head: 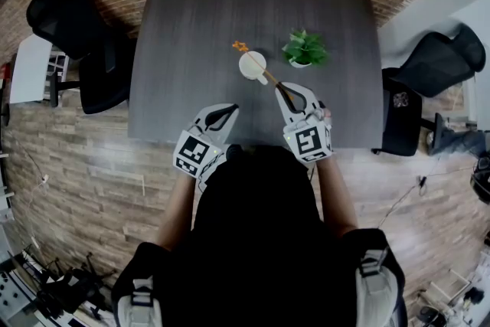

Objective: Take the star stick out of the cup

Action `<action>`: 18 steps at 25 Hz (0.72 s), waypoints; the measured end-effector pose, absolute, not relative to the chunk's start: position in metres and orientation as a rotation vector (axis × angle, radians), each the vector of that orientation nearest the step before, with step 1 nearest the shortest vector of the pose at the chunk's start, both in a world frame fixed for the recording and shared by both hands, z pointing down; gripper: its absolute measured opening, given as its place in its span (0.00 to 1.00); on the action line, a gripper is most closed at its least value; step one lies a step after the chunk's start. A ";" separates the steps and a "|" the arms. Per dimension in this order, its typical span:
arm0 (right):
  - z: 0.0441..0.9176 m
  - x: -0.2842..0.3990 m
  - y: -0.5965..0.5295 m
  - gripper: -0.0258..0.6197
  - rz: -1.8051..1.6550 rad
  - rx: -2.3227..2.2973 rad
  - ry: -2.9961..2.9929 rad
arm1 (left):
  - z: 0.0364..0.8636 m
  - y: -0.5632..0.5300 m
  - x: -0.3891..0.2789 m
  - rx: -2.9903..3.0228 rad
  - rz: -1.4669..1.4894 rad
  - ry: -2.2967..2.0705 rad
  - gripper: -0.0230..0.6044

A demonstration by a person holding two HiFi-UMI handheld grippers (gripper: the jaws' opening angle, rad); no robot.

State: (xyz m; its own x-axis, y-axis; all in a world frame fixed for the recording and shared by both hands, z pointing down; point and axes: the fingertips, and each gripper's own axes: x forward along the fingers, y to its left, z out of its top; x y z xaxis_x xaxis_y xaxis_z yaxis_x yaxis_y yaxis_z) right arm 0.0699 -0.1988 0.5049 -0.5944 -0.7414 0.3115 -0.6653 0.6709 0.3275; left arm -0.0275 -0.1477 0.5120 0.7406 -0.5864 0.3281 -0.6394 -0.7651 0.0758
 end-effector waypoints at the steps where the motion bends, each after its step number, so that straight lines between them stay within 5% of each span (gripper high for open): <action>1: 0.505 0.070 -0.199 0.06 -0.248 1.096 -2.465 | 0.512 -0.148 -0.027 2.754 0.428 -0.983 0.04; 18: 0.513 0.084 -0.200 0.06 -0.262 1.034 -2.472 | 0.516 -0.154 -0.014 2.728 0.433 -1.022 0.04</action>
